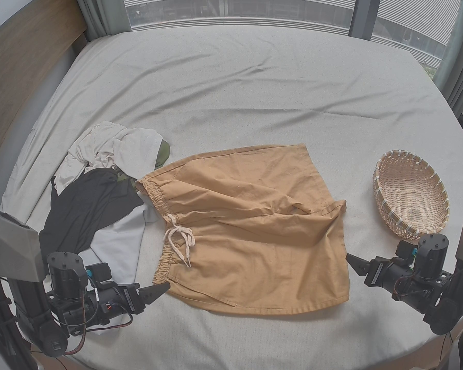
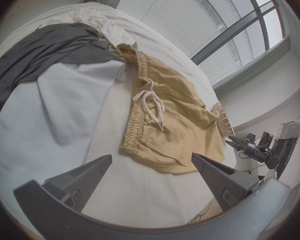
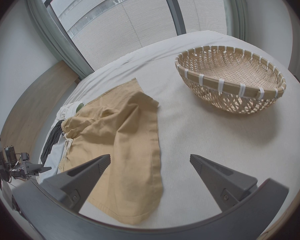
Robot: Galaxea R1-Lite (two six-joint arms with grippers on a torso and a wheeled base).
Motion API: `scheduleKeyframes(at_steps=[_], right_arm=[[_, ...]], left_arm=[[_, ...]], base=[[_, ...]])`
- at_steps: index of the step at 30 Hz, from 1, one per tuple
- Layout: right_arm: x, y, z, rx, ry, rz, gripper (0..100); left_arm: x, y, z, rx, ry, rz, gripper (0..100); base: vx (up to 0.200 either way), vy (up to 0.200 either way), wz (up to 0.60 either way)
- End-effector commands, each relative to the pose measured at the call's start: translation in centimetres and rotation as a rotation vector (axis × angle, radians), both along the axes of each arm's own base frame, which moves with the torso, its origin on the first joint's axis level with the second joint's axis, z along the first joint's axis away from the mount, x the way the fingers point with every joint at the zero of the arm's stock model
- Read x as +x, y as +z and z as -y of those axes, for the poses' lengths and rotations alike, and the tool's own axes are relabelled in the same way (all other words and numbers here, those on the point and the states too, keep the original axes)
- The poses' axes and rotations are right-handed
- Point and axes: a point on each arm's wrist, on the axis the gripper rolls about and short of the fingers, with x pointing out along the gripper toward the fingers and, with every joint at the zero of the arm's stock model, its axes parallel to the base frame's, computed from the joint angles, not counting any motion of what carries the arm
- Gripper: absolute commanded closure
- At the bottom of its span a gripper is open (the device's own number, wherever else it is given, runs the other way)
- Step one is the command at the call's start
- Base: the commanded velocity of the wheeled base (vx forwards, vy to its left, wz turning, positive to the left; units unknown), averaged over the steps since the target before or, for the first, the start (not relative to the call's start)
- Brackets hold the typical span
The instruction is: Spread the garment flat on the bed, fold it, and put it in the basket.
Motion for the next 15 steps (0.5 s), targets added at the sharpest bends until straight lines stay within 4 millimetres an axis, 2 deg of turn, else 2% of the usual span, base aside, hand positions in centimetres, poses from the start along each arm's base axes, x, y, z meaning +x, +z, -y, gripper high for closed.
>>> scheduleKeyframes(at_steps=[1, 15], right_arm=[[-0.3, -0.5, 0.1, -0.009, -0.001, -0.028, 0], [-0.2, -0.4, 0.0, -0.006, 0.000, -0.024, 0]], left_arm=[[0.3, -1.8, 0.2, 0.021, -0.003, -0.070, 0], [3.5, -3.3, 1.0, 0.009, 0.012, -0.034, 0]], base=[[0.000, 0.000, 0.00], [0.000, 0.000, 0.00]])
